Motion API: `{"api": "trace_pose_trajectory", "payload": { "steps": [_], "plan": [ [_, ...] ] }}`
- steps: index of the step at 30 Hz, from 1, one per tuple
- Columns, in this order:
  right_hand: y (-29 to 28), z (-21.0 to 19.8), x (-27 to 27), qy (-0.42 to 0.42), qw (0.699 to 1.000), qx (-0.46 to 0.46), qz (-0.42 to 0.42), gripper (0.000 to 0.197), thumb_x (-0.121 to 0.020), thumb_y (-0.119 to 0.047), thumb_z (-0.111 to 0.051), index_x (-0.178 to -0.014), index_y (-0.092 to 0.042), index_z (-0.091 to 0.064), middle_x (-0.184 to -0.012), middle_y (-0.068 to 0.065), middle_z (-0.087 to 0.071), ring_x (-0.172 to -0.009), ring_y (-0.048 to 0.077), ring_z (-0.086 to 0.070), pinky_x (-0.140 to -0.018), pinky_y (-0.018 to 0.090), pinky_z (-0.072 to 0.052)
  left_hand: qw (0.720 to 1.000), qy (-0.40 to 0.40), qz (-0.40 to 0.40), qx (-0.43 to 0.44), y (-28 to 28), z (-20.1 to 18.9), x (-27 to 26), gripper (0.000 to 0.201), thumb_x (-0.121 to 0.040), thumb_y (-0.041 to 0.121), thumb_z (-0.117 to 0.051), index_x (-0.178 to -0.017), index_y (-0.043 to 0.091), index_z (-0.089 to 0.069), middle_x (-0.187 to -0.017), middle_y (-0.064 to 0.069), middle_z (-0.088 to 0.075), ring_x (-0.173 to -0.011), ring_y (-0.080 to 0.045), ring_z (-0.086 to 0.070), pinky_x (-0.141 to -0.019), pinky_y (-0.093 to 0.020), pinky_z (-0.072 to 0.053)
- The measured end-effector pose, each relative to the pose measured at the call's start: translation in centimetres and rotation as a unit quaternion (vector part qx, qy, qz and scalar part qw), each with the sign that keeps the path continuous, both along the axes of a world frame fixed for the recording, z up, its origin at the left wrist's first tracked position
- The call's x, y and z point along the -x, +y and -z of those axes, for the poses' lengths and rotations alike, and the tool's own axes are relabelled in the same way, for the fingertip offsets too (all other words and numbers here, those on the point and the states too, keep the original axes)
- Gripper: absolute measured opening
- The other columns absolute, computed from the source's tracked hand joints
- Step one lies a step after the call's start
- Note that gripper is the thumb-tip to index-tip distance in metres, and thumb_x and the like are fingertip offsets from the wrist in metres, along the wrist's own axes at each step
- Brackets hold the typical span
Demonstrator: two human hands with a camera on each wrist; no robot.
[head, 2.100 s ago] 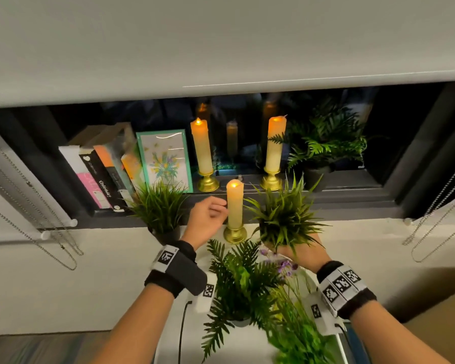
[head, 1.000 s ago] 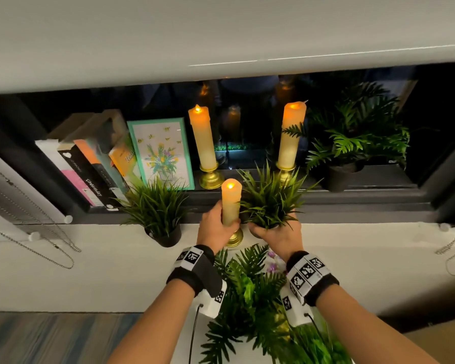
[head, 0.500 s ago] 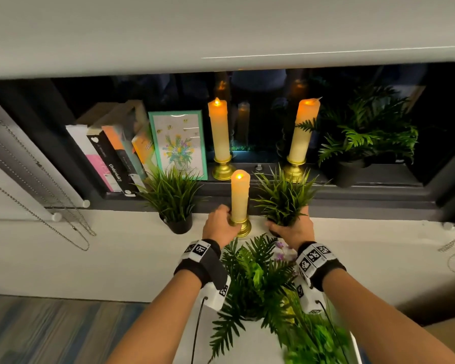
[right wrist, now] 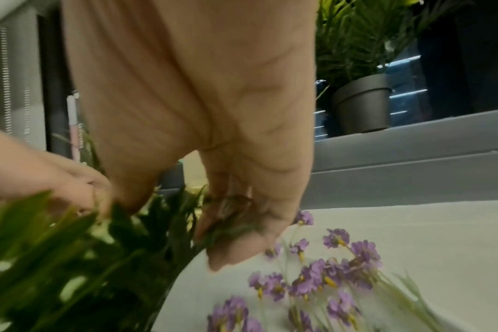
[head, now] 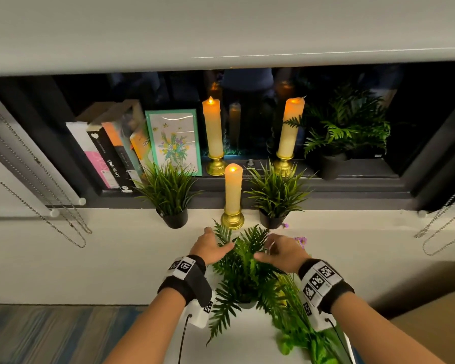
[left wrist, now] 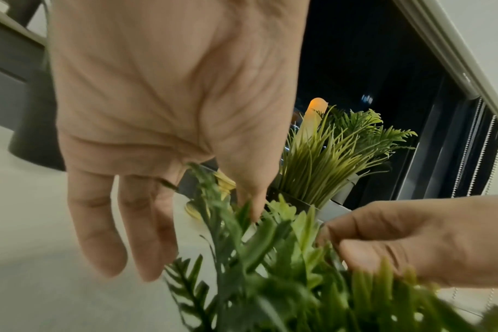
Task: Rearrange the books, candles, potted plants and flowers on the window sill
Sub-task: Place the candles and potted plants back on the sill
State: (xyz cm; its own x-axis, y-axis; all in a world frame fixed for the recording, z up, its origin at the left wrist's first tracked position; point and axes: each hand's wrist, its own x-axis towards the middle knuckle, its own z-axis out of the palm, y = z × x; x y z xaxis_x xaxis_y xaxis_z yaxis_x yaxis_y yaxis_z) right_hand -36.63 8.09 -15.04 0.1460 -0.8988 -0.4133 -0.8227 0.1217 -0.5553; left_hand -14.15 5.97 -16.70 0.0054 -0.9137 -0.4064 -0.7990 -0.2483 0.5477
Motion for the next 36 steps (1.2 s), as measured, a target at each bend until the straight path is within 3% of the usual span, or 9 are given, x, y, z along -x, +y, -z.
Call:
{"api": "trace_pose_trajectory", "payload": {
  "steps": [5, 9, 12, 15, 18, 23, 28, 32, 36],
  "plan": [
    [2.2, 0.7, -2.2, 0.018, 0.996, -0.027, -0.087, 0.046, -0.084, -0.036, -0.068, -0.123, -0.020, -0.051, -0.120, 0.002, -0.061, -0.110, 0.020, -0.058, -0.096, 0.034, -0.049, 0.995, 0.017, 0.069, -0.064, 2.3, 1.2, 0.3, 0.070, -0.079, 0.058, -0.062, -0.133, 0.016, -0.048, -0.135, -0.003, -0.055, -0.122, -0.021, -0.053, -0.105, -0.038, -0.042],
    [2.9, 0.6, -2.5, 0.024, 0.996, 0.028, -0.080, 0.044, -0.084, -0.030, -0.069, -0.124, -0.019, -0.052, -0.120, 0.002, -0.061, -0.111, 0.021, -0.057, -0.096, 0.032, -0.048, 0.997, 0.027, 0.071, -0.033, 3.5, 1.5, 0.9, 0.028, -0.083, 0.024, -0.069, -0.108, 0.012, -0.065, -0.111, -0.006, -0.068, -0.106, -0.023, -0.062, -0.092, -0.030, -0.048],
    [3.3, 0.6, -2.4, 0.018, 0.995, 0.051, -0.078, 0.042, -0.085, -0.025, -0.068, -0.124, -0.018, -0.055, -0.121, 0.003, -0.061, -0.111, 0.021, -0.057, -0.095, 0.031, -0.048, 0.998, 0.018, 0.068, -0.003, 3.9, 1.1, 1.2, 0.014, -0.081, 0.011, -0.069, -0.094, 0.005, -0.070, -0.099, -0.010, -0.070, -0.096, -0.024, -0.066, -0.082, -0.028, -0.050],
    [3.3, 0.5, -2.2, -0.007, 0.995, 0.067, -0.072, 0.037, -0.085, -0.023, -0.068, -0.120, -0.019, -0.059, -0.116, 0.002, -0.062, -0.107, 0.020, -0.059, -0.091, 0.028, -0.050, 0.997, 0.014, 0.078, 0.018, 4.0, 0.0, 1.5, 0.011, -0.082, 0.007, -0.067, -0.090, 0.000, -0.069, -0.098, -0.013, -0.069, -0.090, -0.022, -0.064, -0.078, -0.027, -0.049],
    [3.0, -0.1, -1.9, -0.046, 0.991, 0.098, -0.073, 0.018, -0.084, -0.021, -0.070, -0.100, -0.020, -0.063, -0.099, 0.000, -0.063, -0.093, 0.017, -0.060, -0.079, 0.025, -0.048, 0.996, 0.031, 0.076, 0.047, 3.8, -1.4, 1.2, 0.009, -0.082, 0.007, -0.067, -0.090, 0.003, -0.069, -0.093, -0.010, -0.067, -0.086, -0.016, -0.059, -0.074, -0.022, -0.042],
    [2.4, -3.1, -1.9, -0.113, 0.978, 0.163, -0.063, 0.014, -0.082, -0.019, -0.072, -0.076, -0.021, -0.059, -0.080, -0.002, -0.063, -0.077, 0.015, -0.060, -0.072, 0.028, -0.050, 0.991, 0.077, 0.070, 0.079, 3.3, -4.2, -1.0, 0.008, -0.079, 0.013, -0.072, -0.086, 0.008, -0.071, -0.091, -0.007, -0.071, -0.090, -0.021, -0.066, -0.082, -0.029, -0.052],
    [1.4, -7.0, -1.6, -0.178, 0.959, 0.209, -0.066, 0.017, -0.083, -0.019, -0.071, -0.074, -0.023, -0.057, -0.072, -0.011, -0.060, -0.060, -0.004, -0.055, -0.059, 0.013, -0.041, 0.981, 0.148, 0.038, 0.123, 3.3, -8.2, -2.6, 0.015, -0.079, 0.016, -0.074, -0.092, 0.007, -0.072, -0.093, -0.016, -0.071, -0.089, -0.027, -0.067, -0.089, -0.047, -0.050],
    [1.2, -9.5, -0.1, -0.199, 0.950, 0.228, -0.078, 0.015, -0.083, -0.021, -0.072, -0.079, -0.017, -0.058, -0.069, -0.008, -0.059, -0.054, -0.004, -0.054, -0.054, 0.015, -0.042, 0.968, 0.176, 0.028, 0.178, 3.8, -12.0, -2.4, 0.011, -0.081, 0.016, -0.074, -0.091, 0.010, -0.073, -0.094, -0.011, -0.073, -0.089, -0.027, -0.066, -0.088, -0.041, -0.051],
    [1.2, -10.7, 1.3, -0.236, 0.944, 0.219, -0.071, 0.013, -0.082, -0.024, -0.073, -0.082, -0.022, -0.059, -0.072, -0.007, -0.061, -0.059, 0.001, -0.058, -0.056, 0.023, -0.049, 0.958, 0.197, 0.016, 0.210, 4.4, -14.9, -1.9, 0.011, -0.081, 0.018, -0.075, -0.091, 0.017, -0.073, -0.096, -0.004, -0.072, -0.081, -0.025, -0.064, -0.080, -0.033, -0.050]
  ]
}}
